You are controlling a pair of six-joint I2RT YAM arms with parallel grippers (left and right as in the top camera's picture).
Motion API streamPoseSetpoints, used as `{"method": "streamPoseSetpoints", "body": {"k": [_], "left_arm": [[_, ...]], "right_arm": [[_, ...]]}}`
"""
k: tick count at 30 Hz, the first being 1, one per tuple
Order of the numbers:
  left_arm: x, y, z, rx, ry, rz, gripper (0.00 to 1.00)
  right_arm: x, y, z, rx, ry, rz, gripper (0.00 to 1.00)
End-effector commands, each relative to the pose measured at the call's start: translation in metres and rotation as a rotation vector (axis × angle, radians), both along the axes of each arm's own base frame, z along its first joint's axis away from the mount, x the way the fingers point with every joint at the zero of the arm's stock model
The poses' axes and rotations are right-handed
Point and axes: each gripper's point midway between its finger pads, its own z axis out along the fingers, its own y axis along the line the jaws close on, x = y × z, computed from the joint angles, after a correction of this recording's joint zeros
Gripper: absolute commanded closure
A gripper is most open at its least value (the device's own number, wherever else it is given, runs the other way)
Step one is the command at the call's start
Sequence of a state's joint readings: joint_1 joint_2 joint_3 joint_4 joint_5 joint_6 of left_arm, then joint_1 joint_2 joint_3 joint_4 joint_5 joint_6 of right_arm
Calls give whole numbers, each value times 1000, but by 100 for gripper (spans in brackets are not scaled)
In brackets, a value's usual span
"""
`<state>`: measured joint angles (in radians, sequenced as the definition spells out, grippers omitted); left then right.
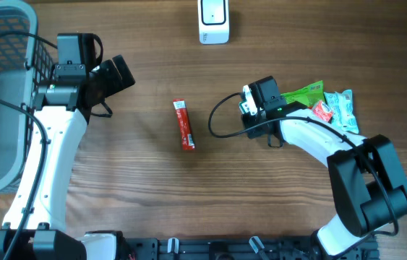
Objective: Scan the item barcode
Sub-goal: 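Lift the green box up to the white scanner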
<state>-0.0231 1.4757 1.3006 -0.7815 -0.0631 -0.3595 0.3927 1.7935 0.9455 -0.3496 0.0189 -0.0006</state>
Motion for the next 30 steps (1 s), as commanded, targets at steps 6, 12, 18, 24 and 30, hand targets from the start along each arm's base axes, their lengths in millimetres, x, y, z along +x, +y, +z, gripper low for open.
{"method": "streamPoseSetpoints", "body": {"k": [6, 12, 18, 24, 30], "left_arm": [[2, 4, 1, 18, -3, 3, 0], [2, 4, 1, 18, -3, 3, 0], [2, 4, 1, 18, -3, 3, 0], [2, 4, 1, 18, -3, 3, 0], [2, 4, 1, 18, -3, 3, 0]], "right_arm": [[-4, 4, 1, 21, 17, 11, 66], [5, 23, 38, 115, -20, 42, 69], [7, 37, 122, 240, -116, 49, 73], [-10, 52, 205, 383, -122, 73, 73], [-12, 62, 287, 453, -128, 88, 74]]}}
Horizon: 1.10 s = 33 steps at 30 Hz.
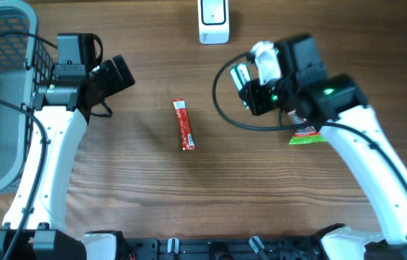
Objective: Scan the item barcode
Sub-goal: 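Lift the green box up to the white scanner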
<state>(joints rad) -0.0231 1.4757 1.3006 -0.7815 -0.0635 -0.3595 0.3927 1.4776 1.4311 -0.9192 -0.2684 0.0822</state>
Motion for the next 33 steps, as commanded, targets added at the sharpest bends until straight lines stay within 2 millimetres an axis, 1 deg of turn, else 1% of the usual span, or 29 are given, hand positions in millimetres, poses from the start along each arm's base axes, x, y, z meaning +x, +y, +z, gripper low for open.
{"method": "streamPoseSetpoints", "body": {"k": [1, 3, 4, 5, 6, 8, 10, 12, 13, 14, 15, 17, 18, 19, 20, 23, 27, 29, 31, 33], "left_arm": [[2, 4, 1, 17, -3, 4, 0], [2, 4, 1, 18, -3, 3, 0], [2, 4, 1, 18, -3, 3, 0], [2, 4, 1, 18, -3, 3, 0], [2, 4, 1, 18, -3, 3, 0], [2, 4, 1, 18, -3, 3, 0], [2, 4, 1, 18, -3, 3, 0], [2, 4, 1, 18, -3, 3, 0], [2, 4, 1, 18, -3, 3, 0], [2, 4, 1, 17, -3, 4, 0], [2, 4, 1, 17, -3, 4, 0], [2, 4, 1, 18, -3, 3, 0], [2, 4, 1, 18, -3, 3, 0], [2, 4, 1, 17, -3, 4, 0], [2, 4, 1, 18, -3, 3, 0], [2, 4, 1, 18, -3, 3, 0], [2, 4, 1, 18, -3, 3, 0], [2, 4, 1, 17, -3, 4, 0], [2, 4, 1, 18, -3, 3, 0], [2, 4, 1, 18, -3, 3, 0]], "right_arm": [[3, 15, 70, 104, -40, 20, 74], [3, 20, 95, 132, -36, 24, 73], [4, 25, 109, 158, -36, 42, 73], [6, 29, 115, 171, -33, 53, 73], [9, 34, 121, 189, -30, 66, 70], [19, 44, 126, 222, -18, 86, 69], [31, 55, 120, 249, 9, 92, 68], [46, 74, 107, 304, 42, 143, 68], [51, 80, 100, 322, 57, 158, 68], [62, 90, 89, 355, 79, 184, 69], [81, 99, 72, 414, 122, 182, 71], [104, 106, 58, 492, 151, 183, 74], [128, 110, 49, 575, 151, 196, 74], [139, 111, 45, 616, 148, 202, 72], [156, 113, 42, 684, 141, 213, 71], [195, 111, 35, 831, 132, 204, 71], [239, 97, 16, 950, 115, 138, 69], [252, 92, 5, 990, 117, 115, 69], [259, 90, -12, 1007, 135, 96, 69], [264, 90, -33, 1005, 160, 71, 68]]}}
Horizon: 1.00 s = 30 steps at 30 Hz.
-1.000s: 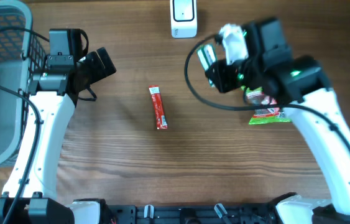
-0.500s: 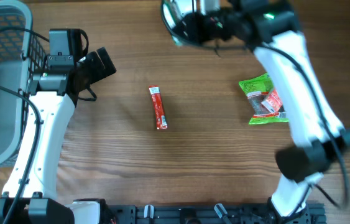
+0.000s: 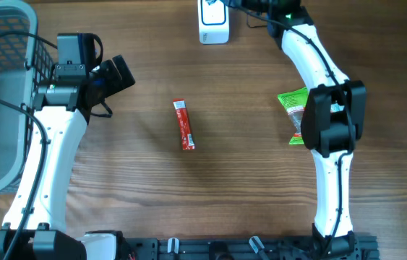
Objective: Scan the item barcode
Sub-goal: 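Lift the green box up to the white scanner, then hold the green box barcode in front of the scanner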
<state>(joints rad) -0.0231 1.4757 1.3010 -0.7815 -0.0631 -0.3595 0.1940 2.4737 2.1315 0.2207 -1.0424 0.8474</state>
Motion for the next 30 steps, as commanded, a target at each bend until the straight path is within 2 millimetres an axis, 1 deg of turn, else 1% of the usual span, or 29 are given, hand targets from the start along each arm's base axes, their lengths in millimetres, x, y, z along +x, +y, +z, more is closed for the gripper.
{"method": "streamPoseSetpoints", "body": {"k": [1, 6, 9, 11, 17, 21, 27, 30], "left_arm": [[2, 4, 1, 18, -3, 3, 0], [2, 4, 1, 18, -2, 3, 0], [2, 4, 1, 18, -3, 3, 0], [2, 4, 1, 18, -3, 3, 0], [2, 4, 1, 18, -3, 3, 0], [2, 4, 1, 18, -3, 3, 0], [2, 4, 1, 18, -3, 3, 0], [2, 4, 1, 18, -2, 3, 0]], "right_arm": [[1, 9, -48, 42, 201, 40, 68], [5, 10, -96, 29, 273, 38, 68], [4, 11, -112, 23, 289, 46, 68], [4, 11, -115, 22, 294, 48, 67], [6, 10, -117, 15, 288, 35, 67], [10, 7, -129, -9, 332, -11, 68], [15, 4, -132, -17, 331, -45, 69], [15, 3, -136, -31, 340, -53, 68]]}}
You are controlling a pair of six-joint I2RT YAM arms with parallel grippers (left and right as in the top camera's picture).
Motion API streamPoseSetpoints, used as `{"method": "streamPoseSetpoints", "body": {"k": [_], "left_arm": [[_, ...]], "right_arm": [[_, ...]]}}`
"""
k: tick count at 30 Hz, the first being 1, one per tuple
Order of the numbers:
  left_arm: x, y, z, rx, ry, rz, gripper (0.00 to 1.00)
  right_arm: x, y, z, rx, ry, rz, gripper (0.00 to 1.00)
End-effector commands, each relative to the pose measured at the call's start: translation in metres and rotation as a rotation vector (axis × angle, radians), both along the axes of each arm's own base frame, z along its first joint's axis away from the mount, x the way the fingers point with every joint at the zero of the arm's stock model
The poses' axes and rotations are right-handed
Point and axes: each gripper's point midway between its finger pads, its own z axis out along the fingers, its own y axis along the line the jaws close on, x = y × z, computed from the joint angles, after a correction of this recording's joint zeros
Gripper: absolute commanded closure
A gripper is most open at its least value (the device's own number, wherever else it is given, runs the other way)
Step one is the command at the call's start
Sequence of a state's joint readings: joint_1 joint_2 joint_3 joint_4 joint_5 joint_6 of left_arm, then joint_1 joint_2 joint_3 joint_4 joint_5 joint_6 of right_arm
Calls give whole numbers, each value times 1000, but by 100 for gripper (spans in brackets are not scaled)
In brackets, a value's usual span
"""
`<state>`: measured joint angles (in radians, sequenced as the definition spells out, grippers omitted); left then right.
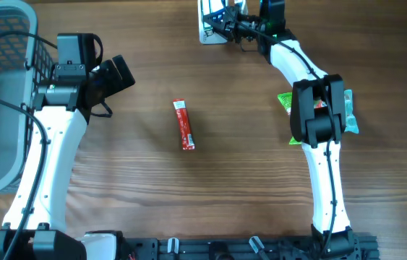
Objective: Scan the item barcode
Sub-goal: 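Hold the green box barcode in front of the scanner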
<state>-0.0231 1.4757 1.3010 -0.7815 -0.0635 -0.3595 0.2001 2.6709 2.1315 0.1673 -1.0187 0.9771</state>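
Observation:
The white barcode scanner [204, 34] stands at the table's far edge, partly covered by my right gripper [220, 24]. That gripper reaches in from the right on a stretched-out arm and appears shut on a small light packet [213, 16], held right over the scanner; only a bluish-white sliver of it shows. A red stick packet [183, 124] lies in the middle of the table. My left gripper [122, 72] hovers at the left, apart from all items, with nothing seen in it.
A grey mesh basket fills the far left. A pile of snack packets, green [284, 100] and teal [350, 115], lies at the right, partly under the right arm.
My right gripper has shifted slightly left and down, from beside the scanner's upper right to directly over it. The left arm and red stick packet have not moved.
My right gripper was down at the snack pile on the right with a small white and green packet at its fingers. It then held that packet above the table. Later it was at the far edge by the scanner, and now over it.

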Motion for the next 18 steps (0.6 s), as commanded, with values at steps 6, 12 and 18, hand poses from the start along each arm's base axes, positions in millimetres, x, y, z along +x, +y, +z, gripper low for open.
{"method": "streamPoseSetpoints", "body": {"k": [6, 12, 18], "left_arm": [[2, 4, 1, 17, -3, 4, 0], [2, 4, 1, 18, -3, 3, 0], [2, 4, 1, 17, -2, 4, 0]], "right_arm": [[5, -3, -3, -17, -18, -14, 77], [4, -6, 24, -10, -47, -15, 80], [-8, -10, 99, -51, -179, -9, 79]]}}
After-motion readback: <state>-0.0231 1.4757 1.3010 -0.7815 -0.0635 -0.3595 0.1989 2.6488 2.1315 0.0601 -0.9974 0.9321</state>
